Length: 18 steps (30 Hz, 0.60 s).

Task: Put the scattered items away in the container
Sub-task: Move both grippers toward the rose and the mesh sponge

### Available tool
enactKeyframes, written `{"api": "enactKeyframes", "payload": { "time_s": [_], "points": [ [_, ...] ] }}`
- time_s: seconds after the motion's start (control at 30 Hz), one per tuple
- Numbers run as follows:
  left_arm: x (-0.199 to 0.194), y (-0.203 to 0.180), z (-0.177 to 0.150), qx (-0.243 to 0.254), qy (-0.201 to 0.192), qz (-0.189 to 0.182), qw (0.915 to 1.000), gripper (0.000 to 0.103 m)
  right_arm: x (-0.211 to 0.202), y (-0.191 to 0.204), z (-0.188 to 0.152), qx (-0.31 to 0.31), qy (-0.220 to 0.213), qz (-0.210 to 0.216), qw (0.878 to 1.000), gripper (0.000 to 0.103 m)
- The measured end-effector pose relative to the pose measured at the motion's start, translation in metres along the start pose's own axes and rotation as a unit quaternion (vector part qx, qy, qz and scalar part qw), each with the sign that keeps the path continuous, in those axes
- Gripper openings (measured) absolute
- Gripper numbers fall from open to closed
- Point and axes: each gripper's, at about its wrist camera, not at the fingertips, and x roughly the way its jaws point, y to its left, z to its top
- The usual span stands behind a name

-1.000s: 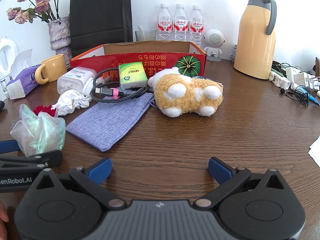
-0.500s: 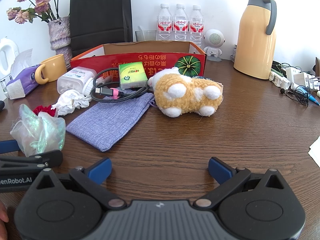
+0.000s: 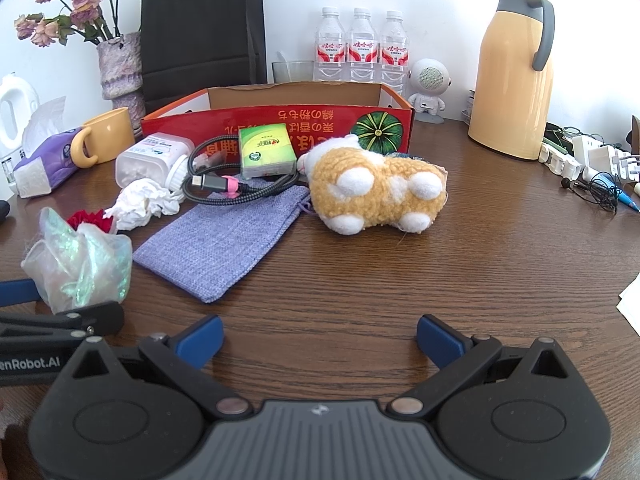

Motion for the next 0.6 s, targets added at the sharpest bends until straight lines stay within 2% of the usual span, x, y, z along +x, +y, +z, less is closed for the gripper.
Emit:
{"api": "enactKeyframes", "payload": {
  "time_s": [0.03,0.07,0.1,0.13,0.17,0.2,0.3,0.4,0.47,0.6],
  "points": [
    [-0.006,0.001,0.002,0.002,-0.013,0.001,0.9999,0.103,-0.002,0.000,0.000,-0.006,0.002,0.004,1.000,0.103],
    [-0.017,0.005,0.005,0.004,-0.048,-0.004,0.9988,0.103,-0.004,0.001,0.001,-0.019,0.003,0.012,1.000,0.103],
    [-0.028,0.011,0.005,0.008,-0.091,-0.006,0.9958,0.103,-0.010,0.003,0.002,-0.027,-0.009,0.021,0.999,0.103],
    [-0.034,0.015,0.005,0.014,-0.117,0.000,0.9931,0.103,-0.018,0.003,0.005,-0.032,-0.026,0.029,0.999,0.103],
    [-0.036,0.019,0.008,0.019,-0.123,0.005,0.9922,0.103,-0.021,0.003,0.008,-0.034,-0.033,0.036,0.998,0.103],
    [-0.035,0.024,0.013,0.018,-0.122,0.005,0.9924,0.103,-0.023,0.003,0.012,-0.039,-0.036,0.047,0.998,0.103],
    [-0.017,0.041,0.025,-0.005,-0.090,-0.026,0.9956,0.103,-0.016,0.008,0.028,-0.060,-0.053,0.078,0.994,0.103],
    [-0.007,0.051,0.033,-0.035,-0.057,-0.061,0.9959,0.102,0.001,0.011,0.041,-0.080,-0.047,0.057,0.994,0.103],
    [-0.012,0.054,0.030,-0.046,-0.067,-0.075,0.9938,0.102,0.009,0.005,0.048,-0.066,-0.043,0.050,0.996,0.101],
    [-0.029,0.042,0.013,0.009,-0.087,-0.114,0.9897,0.098,0.007,0.001,0.049,-0.043,-0.044,0.103,0.993,0.100]
  ]
}}
